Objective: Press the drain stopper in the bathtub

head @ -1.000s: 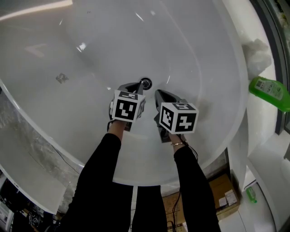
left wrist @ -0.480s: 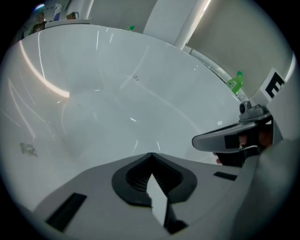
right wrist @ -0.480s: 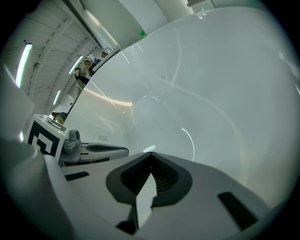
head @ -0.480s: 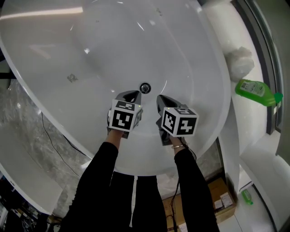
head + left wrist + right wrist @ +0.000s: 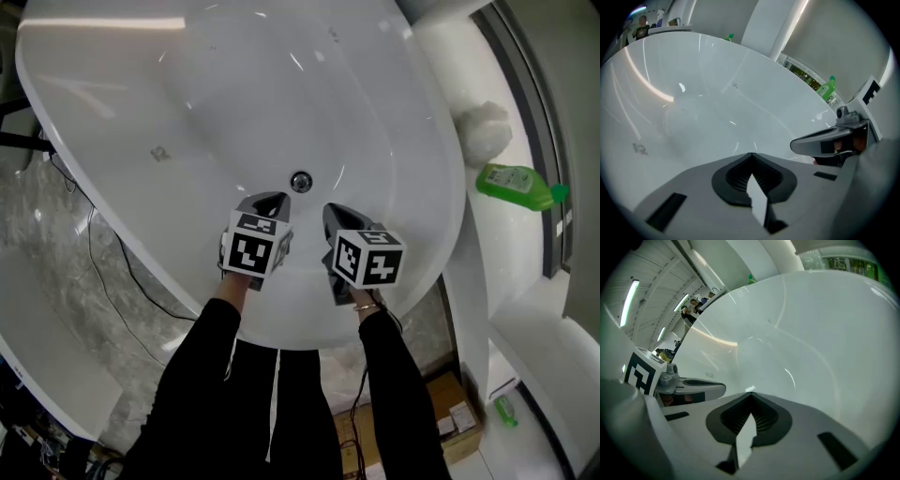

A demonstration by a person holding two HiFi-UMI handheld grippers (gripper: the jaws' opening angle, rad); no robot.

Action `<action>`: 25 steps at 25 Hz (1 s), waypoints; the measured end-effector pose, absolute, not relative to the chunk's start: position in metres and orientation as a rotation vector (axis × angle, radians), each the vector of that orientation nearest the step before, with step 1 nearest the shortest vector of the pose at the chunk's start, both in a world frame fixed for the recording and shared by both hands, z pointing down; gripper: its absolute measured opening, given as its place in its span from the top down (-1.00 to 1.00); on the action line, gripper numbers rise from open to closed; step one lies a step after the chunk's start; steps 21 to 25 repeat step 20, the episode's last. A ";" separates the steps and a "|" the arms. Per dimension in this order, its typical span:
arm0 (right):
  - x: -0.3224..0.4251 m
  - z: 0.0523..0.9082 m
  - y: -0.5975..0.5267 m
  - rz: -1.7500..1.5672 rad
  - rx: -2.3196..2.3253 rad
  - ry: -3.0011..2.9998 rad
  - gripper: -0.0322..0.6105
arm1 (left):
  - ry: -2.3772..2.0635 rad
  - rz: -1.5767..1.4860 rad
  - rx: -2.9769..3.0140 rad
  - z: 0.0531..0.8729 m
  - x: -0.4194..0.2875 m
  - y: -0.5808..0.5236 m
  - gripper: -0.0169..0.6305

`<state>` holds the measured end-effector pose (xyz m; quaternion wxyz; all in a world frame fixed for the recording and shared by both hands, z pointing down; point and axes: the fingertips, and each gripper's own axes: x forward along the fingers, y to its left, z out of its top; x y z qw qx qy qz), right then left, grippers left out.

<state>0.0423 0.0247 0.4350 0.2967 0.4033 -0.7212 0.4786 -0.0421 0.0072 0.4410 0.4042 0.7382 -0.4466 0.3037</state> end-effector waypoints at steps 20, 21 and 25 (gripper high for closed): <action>0.046 0.429 0.048 1.229 1.045 -1.928 0.89 | -1.141 0.758 1.857 0.427 -0.045 0.029 0.92; 0.046 0.429 0.048 1.229 1.045 -1.928 0.89 | -1.141 0.758 1.857 0.427 -0.045 0.029 0.92; 0.046 0.429 0.048 1.229 1.045 -1.928 0.89 | -1.141 0.758 1.857 0.427 -0.045 0.029 0.92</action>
